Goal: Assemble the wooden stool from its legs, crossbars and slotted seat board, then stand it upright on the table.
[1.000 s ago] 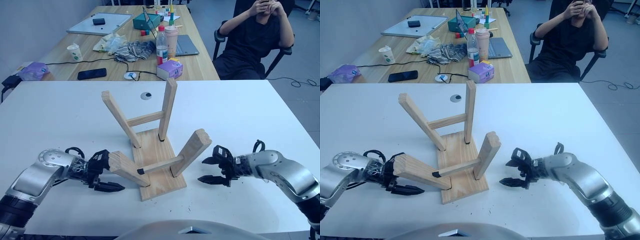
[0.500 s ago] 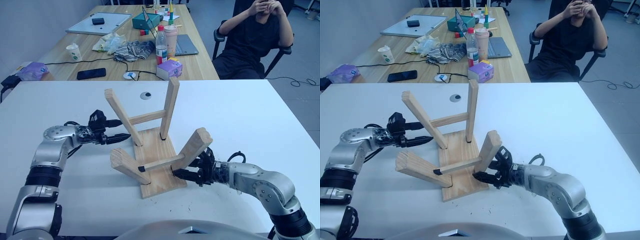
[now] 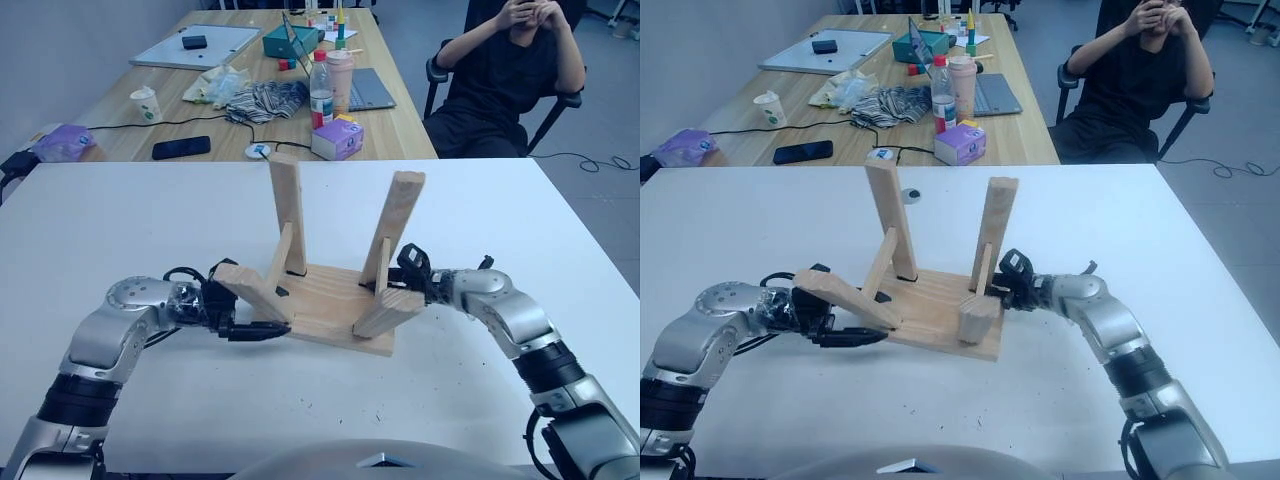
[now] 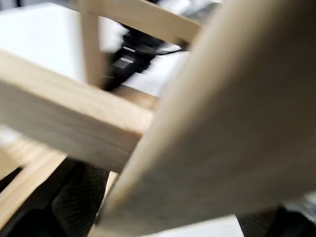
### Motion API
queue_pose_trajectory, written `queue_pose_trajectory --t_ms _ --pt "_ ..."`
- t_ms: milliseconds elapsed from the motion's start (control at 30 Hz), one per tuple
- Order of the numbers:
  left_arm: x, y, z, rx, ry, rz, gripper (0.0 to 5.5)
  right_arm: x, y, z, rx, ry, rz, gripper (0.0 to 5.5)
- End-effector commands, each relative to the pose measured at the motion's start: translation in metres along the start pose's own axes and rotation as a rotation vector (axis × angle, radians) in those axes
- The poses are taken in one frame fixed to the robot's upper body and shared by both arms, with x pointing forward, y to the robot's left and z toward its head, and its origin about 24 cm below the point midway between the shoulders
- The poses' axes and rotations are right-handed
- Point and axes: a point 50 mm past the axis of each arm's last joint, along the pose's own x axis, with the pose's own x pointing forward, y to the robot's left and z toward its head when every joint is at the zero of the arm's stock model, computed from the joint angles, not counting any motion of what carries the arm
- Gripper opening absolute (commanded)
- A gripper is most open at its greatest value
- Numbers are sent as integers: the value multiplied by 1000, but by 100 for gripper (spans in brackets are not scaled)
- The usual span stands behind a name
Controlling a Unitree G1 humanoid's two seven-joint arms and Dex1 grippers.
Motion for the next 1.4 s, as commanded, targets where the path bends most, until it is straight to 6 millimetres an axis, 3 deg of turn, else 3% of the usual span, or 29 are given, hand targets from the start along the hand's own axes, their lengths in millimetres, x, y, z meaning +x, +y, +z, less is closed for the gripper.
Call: queue_pose_trajectory --t_ms 33,200,300,400,633,767,900,967,1033,1133,1233,1300,1400 --pt "-4 2 3 -21 4 31 368 -11 -11 4 -48 -12 -22 254" --pt "-20 10 -6 -46 30 130 368 -54 -31 -9 -74 77 -71 321" --pt "-24 8 -10 -44 35 150 368 -78 -25 -19 -77 125 35 321" --pt "-22 6 -10 -38 23 148 368 -90 -6 -24 -36 136 179 321" --pt "-17 4 -9 -24 1 132 368 -69 39 -16 -11 -41 272 321" --pt "-22 3 -10 -38 12 120 310 -56 50 -8 -1 -120 261 325" --pt "-23 5 -8 -37 15 121 243 -49 54 -10 33 -117 247 255" --pt "-19 5 -4 -39 3 116 198 -48 51 -9 116 -127 226 207" --pt "-15 2 6 -85 -37 105 176 -50 45 -2 329 -137 211 166" --pt "-16 7 38 -326 -200 105 149 -56 35 16 670 -150 257 154" --pt "-27 31 61 -576 -305 159 131 -54 15 32 881 -202 281 154" --pt "-33 44 64 -689 -308 226 122 -52 2 42 970 -277 284 147" --pt "-40 59 55 -827 -291 348 119 -51 -3 53 1035 -306 313 129"
